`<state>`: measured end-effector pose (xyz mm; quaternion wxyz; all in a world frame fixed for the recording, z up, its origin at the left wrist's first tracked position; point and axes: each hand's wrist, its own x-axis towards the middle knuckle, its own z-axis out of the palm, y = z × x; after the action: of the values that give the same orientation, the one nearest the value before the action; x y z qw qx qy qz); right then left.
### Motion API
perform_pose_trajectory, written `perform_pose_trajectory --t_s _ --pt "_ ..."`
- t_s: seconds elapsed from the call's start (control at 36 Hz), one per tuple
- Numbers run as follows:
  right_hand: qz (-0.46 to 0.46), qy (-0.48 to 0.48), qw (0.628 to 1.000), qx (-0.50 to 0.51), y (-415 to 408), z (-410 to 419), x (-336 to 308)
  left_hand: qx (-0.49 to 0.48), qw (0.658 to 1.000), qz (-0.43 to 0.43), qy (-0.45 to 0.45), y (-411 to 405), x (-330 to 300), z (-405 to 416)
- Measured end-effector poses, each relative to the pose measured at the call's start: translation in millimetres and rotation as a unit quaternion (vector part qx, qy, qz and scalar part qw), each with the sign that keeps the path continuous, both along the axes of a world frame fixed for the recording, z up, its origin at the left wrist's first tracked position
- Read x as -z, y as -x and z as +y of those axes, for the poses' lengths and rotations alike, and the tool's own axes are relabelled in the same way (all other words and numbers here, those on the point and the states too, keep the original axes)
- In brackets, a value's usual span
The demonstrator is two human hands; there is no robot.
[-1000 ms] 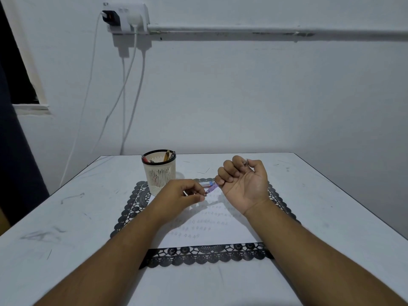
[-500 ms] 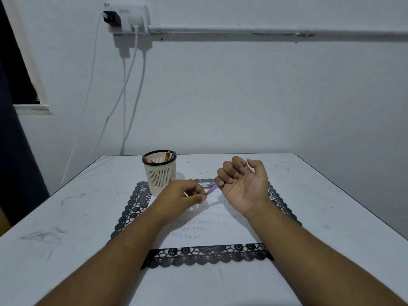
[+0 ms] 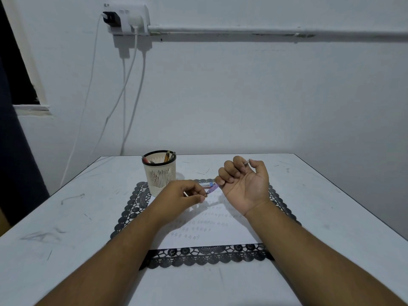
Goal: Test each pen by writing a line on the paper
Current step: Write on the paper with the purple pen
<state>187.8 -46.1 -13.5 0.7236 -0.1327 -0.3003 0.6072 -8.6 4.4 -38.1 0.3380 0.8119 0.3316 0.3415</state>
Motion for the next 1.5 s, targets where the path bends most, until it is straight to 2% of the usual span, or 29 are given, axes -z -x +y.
perform_pose_trajectory --t_s 1.17,1.39,1.5 --pt "0.007 0.004 1.0 0.001 -1 -2 -2 -0.007 1.0 -0.009 -0.022 -2 0 -1" --pt "-0.061 0.059 0.996 0.015 3 3 -2 -0.034 0.997 -0.051 -0.036 2 -5 1" --pt "-0.21 0.097 0.972 0.041 7 5 6 -0.043 0.997 -0.066 -0.027 9 -7 7"
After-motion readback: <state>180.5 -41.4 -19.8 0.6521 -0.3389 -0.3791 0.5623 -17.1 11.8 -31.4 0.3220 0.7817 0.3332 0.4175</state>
